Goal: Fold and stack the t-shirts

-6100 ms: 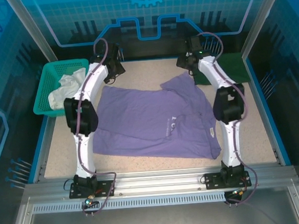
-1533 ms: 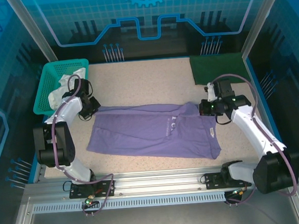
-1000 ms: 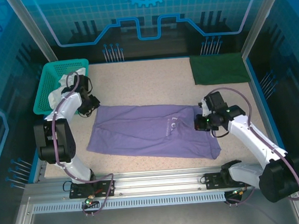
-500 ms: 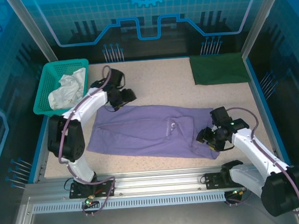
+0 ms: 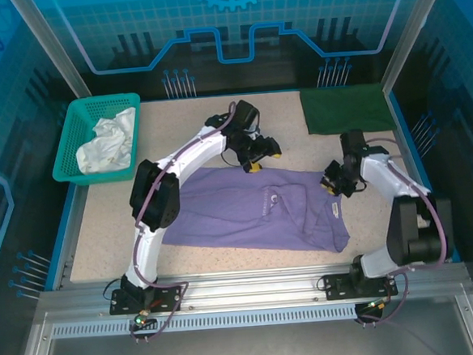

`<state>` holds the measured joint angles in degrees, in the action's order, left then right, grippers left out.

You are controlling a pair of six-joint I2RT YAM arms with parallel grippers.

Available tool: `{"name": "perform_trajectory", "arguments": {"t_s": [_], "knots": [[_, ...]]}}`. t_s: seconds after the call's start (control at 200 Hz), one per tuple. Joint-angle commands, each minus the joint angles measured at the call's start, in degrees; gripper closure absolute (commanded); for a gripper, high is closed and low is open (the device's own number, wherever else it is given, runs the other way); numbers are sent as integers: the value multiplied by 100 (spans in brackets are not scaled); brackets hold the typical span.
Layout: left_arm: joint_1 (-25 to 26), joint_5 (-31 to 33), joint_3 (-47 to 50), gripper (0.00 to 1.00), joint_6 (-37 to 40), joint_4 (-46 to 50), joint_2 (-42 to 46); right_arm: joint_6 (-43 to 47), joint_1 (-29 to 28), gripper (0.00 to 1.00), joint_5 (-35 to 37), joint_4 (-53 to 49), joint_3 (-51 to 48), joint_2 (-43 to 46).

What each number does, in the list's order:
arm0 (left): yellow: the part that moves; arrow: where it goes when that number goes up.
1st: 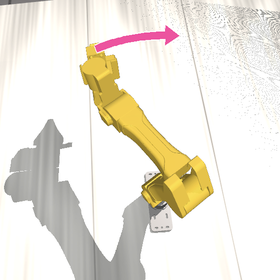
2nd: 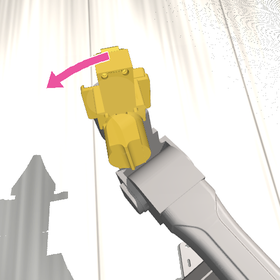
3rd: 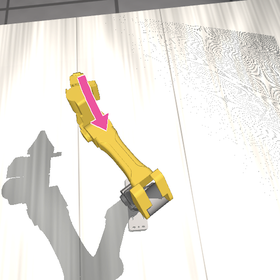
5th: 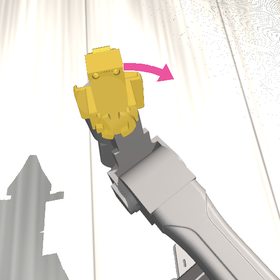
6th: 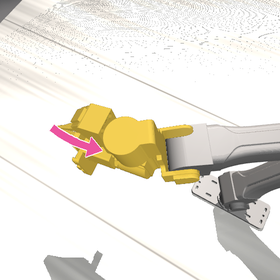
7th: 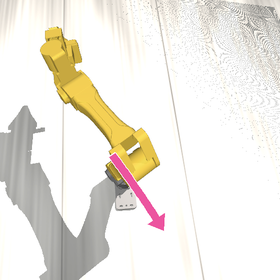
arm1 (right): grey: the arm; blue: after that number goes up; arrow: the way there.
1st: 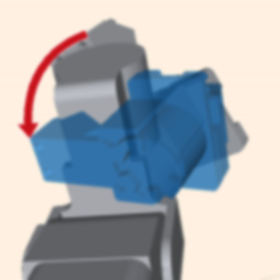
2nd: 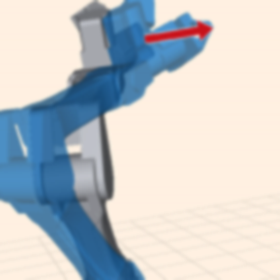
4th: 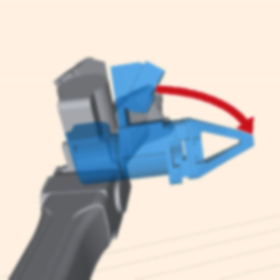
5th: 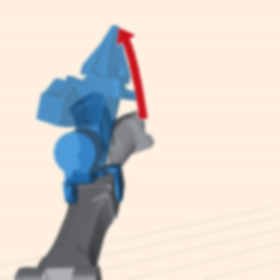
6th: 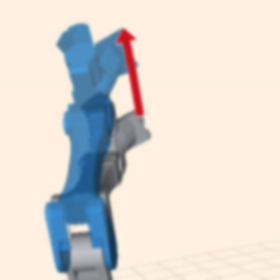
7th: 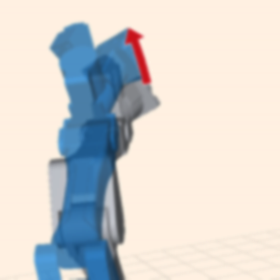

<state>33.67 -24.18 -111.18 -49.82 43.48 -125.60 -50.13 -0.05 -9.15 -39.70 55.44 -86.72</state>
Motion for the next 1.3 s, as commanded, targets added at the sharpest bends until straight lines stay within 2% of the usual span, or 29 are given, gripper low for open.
{"name": "perform_trajectory", "arguments": {"t_s": [0.0, 0.105, 0.165, 0.32, 0.47, 0.765, 0.875, 1.06, 1.291], "knots": [[121, -446, -268, 31, -811, 296, -259, 126, -167, 77, -474, 320, 553, -678], [160, -24, -406, 38, -521, 607, -440, 266, -331, 61, -598, 354, 806, -1131], [145, 492, -499, 38, -120, 938, -510, 322, -401, 58, -636, 433, 874, -1279], [-113, 1152, -374, 41, 545, 1298, -644, 512, -679, 56, -568, 230, 1144, -1554], [-371, 1165, -37, 41, 783, 1029, -533, 453, -853, 56, -477, 228, 1027, -1455], [-488, 1354, 97, 41, 1086, 1061, -705, 471, -971, 57, -332, 210, 880, -1497], [-525, 1368, 227, 41, 1106, 989, -694, 521, -1053, 61, -365, 190, 856, -1472], [-531, 1373, 402, 41, 1073, 895, -712, 504, -1194, 80, -473, 171, 685, -1323], [-528, 1357, 553, 40, 1062, 841, -676, 513, -1364, 97, -440, 114, 504, -944]]}}
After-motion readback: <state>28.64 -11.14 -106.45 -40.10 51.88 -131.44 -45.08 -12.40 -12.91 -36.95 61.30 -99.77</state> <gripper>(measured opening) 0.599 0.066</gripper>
